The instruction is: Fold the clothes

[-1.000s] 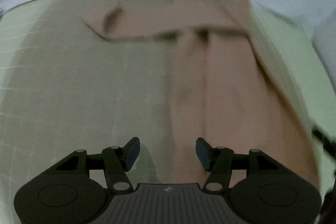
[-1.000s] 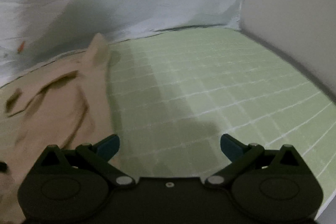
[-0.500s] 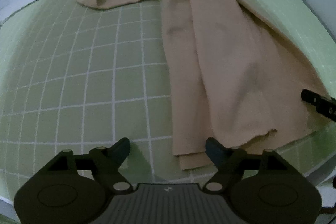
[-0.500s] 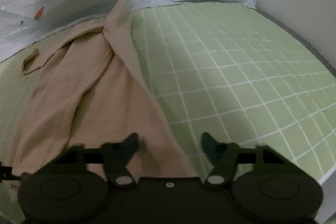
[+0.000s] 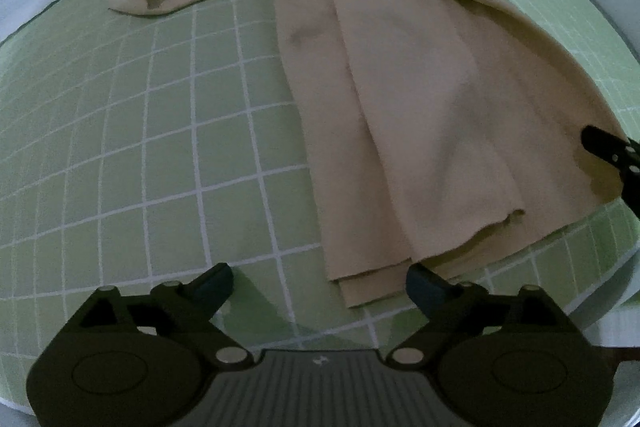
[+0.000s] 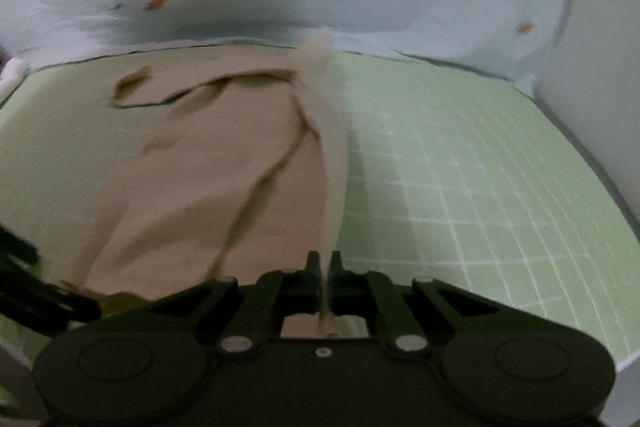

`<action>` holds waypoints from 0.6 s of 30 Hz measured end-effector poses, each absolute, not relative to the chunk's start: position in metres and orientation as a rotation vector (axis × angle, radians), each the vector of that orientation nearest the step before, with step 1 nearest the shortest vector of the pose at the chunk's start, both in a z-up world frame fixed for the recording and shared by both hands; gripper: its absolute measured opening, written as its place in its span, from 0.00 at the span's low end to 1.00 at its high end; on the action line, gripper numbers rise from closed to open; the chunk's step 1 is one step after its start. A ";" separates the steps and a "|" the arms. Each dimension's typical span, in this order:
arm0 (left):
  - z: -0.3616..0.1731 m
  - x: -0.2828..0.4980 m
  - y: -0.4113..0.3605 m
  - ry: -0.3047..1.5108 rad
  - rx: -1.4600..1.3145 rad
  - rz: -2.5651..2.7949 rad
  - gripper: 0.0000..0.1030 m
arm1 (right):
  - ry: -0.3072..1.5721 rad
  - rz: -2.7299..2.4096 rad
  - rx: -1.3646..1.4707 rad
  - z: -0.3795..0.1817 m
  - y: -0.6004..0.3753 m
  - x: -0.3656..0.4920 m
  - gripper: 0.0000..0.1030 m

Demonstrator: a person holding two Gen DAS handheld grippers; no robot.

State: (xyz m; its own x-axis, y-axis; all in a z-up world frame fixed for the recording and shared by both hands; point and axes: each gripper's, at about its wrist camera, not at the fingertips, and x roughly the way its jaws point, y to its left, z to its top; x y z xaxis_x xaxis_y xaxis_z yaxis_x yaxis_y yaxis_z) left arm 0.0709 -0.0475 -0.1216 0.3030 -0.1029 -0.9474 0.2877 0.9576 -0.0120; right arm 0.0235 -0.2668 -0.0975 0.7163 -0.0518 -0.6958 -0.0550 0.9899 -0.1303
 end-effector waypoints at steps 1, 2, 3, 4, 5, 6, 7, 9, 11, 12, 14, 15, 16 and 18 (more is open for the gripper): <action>-0.122 0.070 -0.048 1.235 0.180 -0.267 0.93 | 0.769 0.019 -0.156 -0.097 -0.262 0.023 0.04; -0.122 0.069 -0.048 1.232 0.188 -0.273 0.93 | 0.772 0.032 -0.154 -0.098 -0.258 0.023 0.04; -0.123 0.069 -0.048 1.230 0.191 -0.280 0.94 | 0.776 0.045 -0.152 -0.100 -0.255 0.023 0.04; -0.123 0.068 -0.048 1.228 0.192 -0.286 0.94 | 0.783 0.058 -0.142 -0.102 -0.252 0.024 0.04; -0.123 0.068 -0.047 1.227 0.192 -0.293 0.95 | 0.790 0.071 -0.133 -0.104 -0.249 0.025 0.04; -0.124 0.068 -0.047 1.225 0.191 -0.299 0.96 | 0.797 0.084 -0.123 -0.106 -0.247 0.026 0.04; -0.124 0.068 -0.047 1.224 0.190 -0.306 0.97 | 0.805 0.086 -0.102 -0.108 -0.246 0.026 0.04; -0.125 0.066 -0.047 1.217 0.203 -0.313 0.97 | 0.823 0.091 -0.060 -0.112 -0.246 0.026 0.04; -0.125 0.063 -0.047 1.210 0.218 -0.321 0.97 | 0.840 0.095 -0.018 -0.116 -0.245 0.027 0.04; -0.125 0.062 -0.046 1.206 0.217 -0.326 0.97 | 0.849 0.097 0.003 -0.118 -0.245 0.027 0.04; -0.124 0.060 -0.043 1.199 0.206 -0.337 0.97 | 0.866 0.101 0.046 -0.122 -0.244 0.027 0.05; -0.124 0.060 -0.042 1.197 0.202 -0.340 0.97 | 0.874 0.103 0.067 -0.124 -0.244 0.027 0.05; -0.125 0.060 -0.042 1.196 0.202 -0.343 0.97 | 0.883 0.105 0.088 -0.125 -0.244 0.027 0.07; -0.125 0.060 -0.043 1.192 0.209 -0.350 0.98 | 0.889 0.104 0.143 -0.126 -0.248 0.027 0.09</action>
